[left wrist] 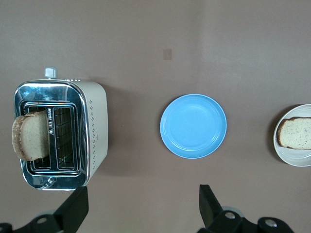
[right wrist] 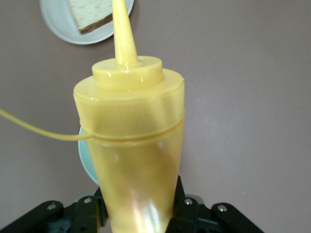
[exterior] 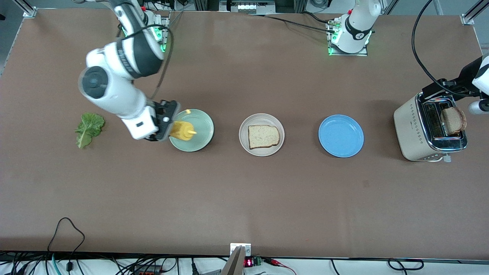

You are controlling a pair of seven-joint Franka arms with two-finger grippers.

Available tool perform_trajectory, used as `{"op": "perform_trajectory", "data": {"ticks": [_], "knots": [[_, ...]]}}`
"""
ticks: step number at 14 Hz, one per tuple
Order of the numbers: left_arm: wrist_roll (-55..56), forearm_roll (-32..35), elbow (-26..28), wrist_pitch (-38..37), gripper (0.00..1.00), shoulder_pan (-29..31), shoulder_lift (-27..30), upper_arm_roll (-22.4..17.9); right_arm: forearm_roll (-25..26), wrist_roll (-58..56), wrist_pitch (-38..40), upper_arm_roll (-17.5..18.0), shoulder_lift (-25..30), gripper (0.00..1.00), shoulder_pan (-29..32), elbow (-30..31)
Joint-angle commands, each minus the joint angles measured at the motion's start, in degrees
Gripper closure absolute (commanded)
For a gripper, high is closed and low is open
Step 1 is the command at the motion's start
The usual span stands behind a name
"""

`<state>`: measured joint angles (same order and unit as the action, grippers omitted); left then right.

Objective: Make sandwich in beige plate with both arms
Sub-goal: 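Carry the bottle back beside the lettuce with the right gripper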

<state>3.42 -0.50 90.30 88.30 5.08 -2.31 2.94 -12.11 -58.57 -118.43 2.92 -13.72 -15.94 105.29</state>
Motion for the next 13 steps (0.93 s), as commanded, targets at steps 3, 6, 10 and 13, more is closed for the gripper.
{"op": "perform_trajectory", "data": {"ticks": [3,6,10,13], "knots": [[-0.35,0.32,-0.30,-0.84,0.00,0.11,0.29,0.22,-11.67,-19.95,-0.23,4.19,7.39,0.94,12.66,9.39],[-0.44,0.32,-0.30,-1.02,0.00,0.11,0.29,0.22,-19.42,-35.33,0.82,4.28,7.92,0.93,17.94,12.91],[-0.44,0.32,-0.47,-1.72,0.00,-0.33,0.56,0.31,-28.65,-53.53,5.74,4.20,6.61,0.93,25.94,14.94],[-0.44,0.32,-0.47,-1.90,0.00,-0.33,0.56,0.31,-32.80,-64.62,7.94,4.19,3.11,0.93,30.17,15.82]]}}
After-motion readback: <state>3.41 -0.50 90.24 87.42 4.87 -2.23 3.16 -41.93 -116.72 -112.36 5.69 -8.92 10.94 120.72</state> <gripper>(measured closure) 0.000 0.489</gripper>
